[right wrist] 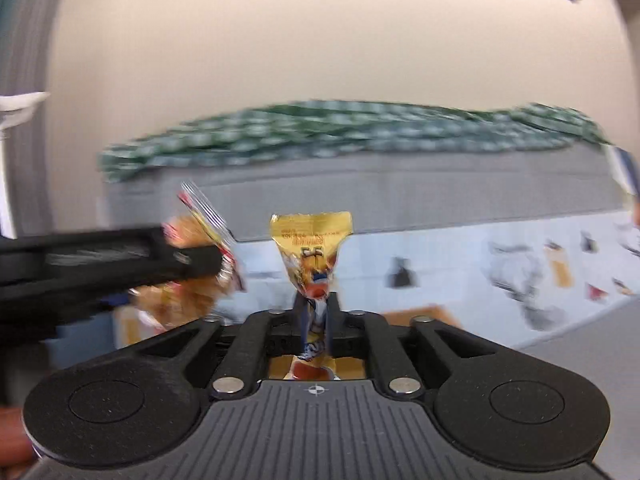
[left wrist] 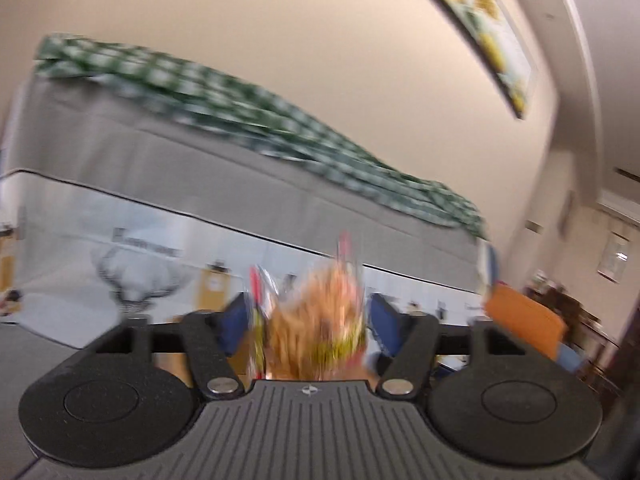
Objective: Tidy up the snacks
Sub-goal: 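Carry both held snacks up above the cardboard box, then lower the wafer bar and cracker bag into the box and open both tools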
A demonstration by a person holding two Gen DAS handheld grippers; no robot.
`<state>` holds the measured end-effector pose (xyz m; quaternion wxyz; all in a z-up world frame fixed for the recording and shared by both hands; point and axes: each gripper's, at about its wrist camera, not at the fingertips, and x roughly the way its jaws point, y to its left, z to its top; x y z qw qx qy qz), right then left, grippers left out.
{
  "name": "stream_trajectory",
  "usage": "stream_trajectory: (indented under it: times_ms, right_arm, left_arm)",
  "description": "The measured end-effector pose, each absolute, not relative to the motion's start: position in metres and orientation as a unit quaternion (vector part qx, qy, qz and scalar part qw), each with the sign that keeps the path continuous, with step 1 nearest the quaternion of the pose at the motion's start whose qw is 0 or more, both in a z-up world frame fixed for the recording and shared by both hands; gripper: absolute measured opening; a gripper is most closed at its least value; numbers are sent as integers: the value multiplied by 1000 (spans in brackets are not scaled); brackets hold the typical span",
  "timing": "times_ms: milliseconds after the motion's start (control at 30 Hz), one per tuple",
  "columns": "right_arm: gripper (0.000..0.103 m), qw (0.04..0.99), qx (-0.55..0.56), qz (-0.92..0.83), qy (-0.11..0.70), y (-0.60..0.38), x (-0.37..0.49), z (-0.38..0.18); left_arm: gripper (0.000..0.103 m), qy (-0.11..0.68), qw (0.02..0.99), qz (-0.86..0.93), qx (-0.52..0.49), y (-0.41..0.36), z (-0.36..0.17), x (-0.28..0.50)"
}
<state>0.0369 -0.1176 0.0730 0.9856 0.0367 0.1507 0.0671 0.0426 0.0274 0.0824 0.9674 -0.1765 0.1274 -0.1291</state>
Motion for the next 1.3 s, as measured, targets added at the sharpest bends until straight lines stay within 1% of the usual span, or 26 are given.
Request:
stream_trajectory:
  times_ms: [33, 67, 100, 167, 233, 267, 300, 367, 567, 700, 833, 1133, 1300]
  right_arm:
    - [81, 985, 47, 55, 159, -126, 41, 71]
    - [91, 983, 60, 45, 167, -138, 44, 70]
    - [89, 982, 68, 40, 174, -148, 46, 69]
    - [89, 978, 73, 43, 190, -163, 50, 67]
    - [90, 975, 76, 52, 202, -174, 49, 65]
    - [93, 973, 80, 57, 210, -180, 46, 63]
    - [98, 971, 82, 60, 217, -184, 45, 62]
    - [102, 968, 79, 61, 229, -192, 35, 58]
    - [102, 962, 62, 42, 264, -215, -9, 44]
    - [102, 951, 41, 50, 303, -213, -13, 34]
    - [102, 954, 13, 57, 295, -207, -10, 36]
    - [102, 951, -36, 79, 296, -197, -10, 33]
    - [102, 951, -38, 77, 298, -196, -10, 33]
  left_arm:
    - [83, 123, 968, -130, -174, 22, 82, 40]
    - [83, 123, 969, -131, -171, 17, 82, 38]
    - [83, 125, 968, -135, -168, 14, 83, 37]
    - [86, 126, 970, -131, -161, 11, 84, 33]
    - [90, 126, 973, -116, -157, 15, 86, 25]
    - [97, 128, 973, -105, -158, 17, 86, 22]
    - [100, 132, 974, -92, -160, 18, 86, 19]
    - [102, 149, 974, -64, -160, 18, 84, 10]
    - [102, 237, 963, 3, -127, -14, 54, -42]
    - [102, 311, 947, 2, -82, -45, 34, -43]
    - [102, 292, 955, -3, -53, -56, 35, -44]
    - [102, 323, 941, 22, -95, -34, 28, -33]
    - [102, 328, 939, 13, -106, -35, 27, -33]
